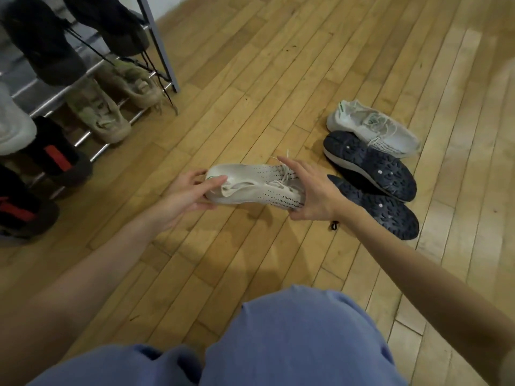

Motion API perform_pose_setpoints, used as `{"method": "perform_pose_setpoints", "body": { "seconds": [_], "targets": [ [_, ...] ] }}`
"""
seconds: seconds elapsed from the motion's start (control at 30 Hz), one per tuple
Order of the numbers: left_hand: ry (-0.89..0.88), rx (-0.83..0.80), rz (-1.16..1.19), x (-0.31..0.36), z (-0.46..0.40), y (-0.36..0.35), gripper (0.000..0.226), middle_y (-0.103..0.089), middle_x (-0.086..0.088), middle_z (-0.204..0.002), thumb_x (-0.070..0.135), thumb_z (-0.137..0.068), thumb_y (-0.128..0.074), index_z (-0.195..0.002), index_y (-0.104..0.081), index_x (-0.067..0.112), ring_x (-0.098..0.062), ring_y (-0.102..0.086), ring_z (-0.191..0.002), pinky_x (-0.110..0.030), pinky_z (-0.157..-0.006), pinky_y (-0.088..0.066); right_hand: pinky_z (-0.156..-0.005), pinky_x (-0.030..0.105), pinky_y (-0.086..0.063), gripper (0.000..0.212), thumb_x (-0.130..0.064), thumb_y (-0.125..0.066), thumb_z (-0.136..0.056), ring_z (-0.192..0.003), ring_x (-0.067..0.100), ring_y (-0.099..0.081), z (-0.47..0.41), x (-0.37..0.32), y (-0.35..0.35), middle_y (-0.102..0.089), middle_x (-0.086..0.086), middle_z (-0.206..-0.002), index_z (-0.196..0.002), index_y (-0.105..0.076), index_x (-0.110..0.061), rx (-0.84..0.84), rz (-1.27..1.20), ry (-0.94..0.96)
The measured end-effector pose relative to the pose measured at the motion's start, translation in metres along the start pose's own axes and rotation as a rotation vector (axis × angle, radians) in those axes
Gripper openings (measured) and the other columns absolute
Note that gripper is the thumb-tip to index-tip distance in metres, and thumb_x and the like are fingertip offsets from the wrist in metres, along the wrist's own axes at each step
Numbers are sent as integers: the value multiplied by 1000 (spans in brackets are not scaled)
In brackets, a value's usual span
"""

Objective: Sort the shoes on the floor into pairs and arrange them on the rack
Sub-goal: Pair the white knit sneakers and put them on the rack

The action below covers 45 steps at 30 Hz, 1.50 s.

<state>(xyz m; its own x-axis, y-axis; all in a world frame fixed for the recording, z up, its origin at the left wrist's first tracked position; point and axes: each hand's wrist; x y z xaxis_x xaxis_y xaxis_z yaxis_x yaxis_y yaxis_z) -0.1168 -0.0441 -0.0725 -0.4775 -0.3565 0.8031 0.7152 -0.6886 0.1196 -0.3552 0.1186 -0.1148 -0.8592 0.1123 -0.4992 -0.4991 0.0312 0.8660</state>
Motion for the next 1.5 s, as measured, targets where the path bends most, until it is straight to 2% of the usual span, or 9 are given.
{"method": "perform_pose_setpoints", "body": {
  "seconds": [0.17, 0.33, 0.53, 0.7, 0.83, 0.97, 1.1, 1.27, 1.5],
  "targets": [
    [74, -220, 14, 6, -11, -3, 79, -68, -11, -114, 24, -47, -88, -118, -58, 8, -25, -70, -100, -28, -74, -59, -120, 49, -8, 122, -35, -76, -54, -143, 25, -25, -19, 19, 10, -34, 8, -152, -154, -8, -25, -67, 140, 18],
    [133, -201, 159, 33, -37, -10, 61, -64, -20, -122, 1, -63, -76, -120, -56, -8, -27, -66, -107, -25, -72, -58, -119, 49, -15, 106, -42, -77, -73, -143, 27, -27, -54, 53, 28, -38, 6, -150, -154, -12, -23, 10, 80, -73],
    [180, 5, 380, 54, -67, -14, 14, -59, -17, -95, -5, -79, -59, -93, -55, -3, -22, -64, -84, -31, -75, -60, -115, 56, -23, 84, -11, -59, -84, -143, 39, -21, -104, 126, 41, -22, 20, -154, -154, -13, -20, 273, -10, -534],
    [271, 90, 444, 61, -83, -26, 11, -57, -11, -82, -5, -84, -55, -77, -52, 4, -19, -60, -78, -34, -91, -55, -115, 55, -21, 57, -23, -38, -97, -140, 50, -16, -146, 177, 37, -16, 33, -152, -151, -19, -15, 340, 41, -935],
    [297, 100, 472, 60, -92, -28, 9, -57, -12, -86, -5, -83, -55, -80, -53, 3, -22, -60, -87, -36, -90, -55, -111, 48, -28, 53, -22, -53, -93, -138, 46, -24, -161, 181, 32, -18, 27, -153, -140, -36, -7, 377, 64, -1032],
    [282, 106, 490, 56, -93, -23, 8, -56, -12, -89, -5, -83, -55, -84, -54, 3, -21, -59, -88, -35, -91, -55, -109, 42, -31, 40, -6, -60, -86, -135, 43, -28, -169, 182, 38, -26, 23, -149, -123, -46, 1, 430, 4, -956],
    [286, 151, 521, 44, -91, -9, 8, -55, -14, -98, -4, -82, -56, -85, -55, 3, -23, -60, -97, -30, -83, -59, -103, 41, -35, 40, -4, -57, -80, -123, 40, -39, -166, 161, 22, -37, 24, -135, -119, -49, 4, 379, 17, -681],
    [307, 256, 579, 26, -75, 15, 9, -56, -16, -102, -4, -84, -55, -88, -56, 3, -27, -62, -103, -32, -94, -54, -86, 45, -45, 42, 7, -53, -68, -109, 35, -42, -149, 102, -19, -45, 19, -117, -108, -53, 0, 250, 73, -421],
    [330, 320, 713, -17, -38, 51, 10, -57, -18, -104, -8, -83, -55, -90, -57, -1, -27, -60, -105, -36, -86, -57, -65, 31, -41, 24, -25, -62, -73, -80, 18, -48, -96, 22, -58, -50, 2, -83, -89, -57, -8, 351, -286, -317]
  ]
}}
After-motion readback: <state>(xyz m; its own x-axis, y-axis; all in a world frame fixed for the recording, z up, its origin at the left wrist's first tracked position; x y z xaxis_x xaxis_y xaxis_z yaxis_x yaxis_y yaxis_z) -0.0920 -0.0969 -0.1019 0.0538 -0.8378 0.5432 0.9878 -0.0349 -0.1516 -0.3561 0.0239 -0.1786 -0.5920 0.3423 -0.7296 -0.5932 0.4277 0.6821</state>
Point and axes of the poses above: each hand's wrist, its own z-axis away from the middle knuckle, its own y-axis out of the back of the hand, x = y × z
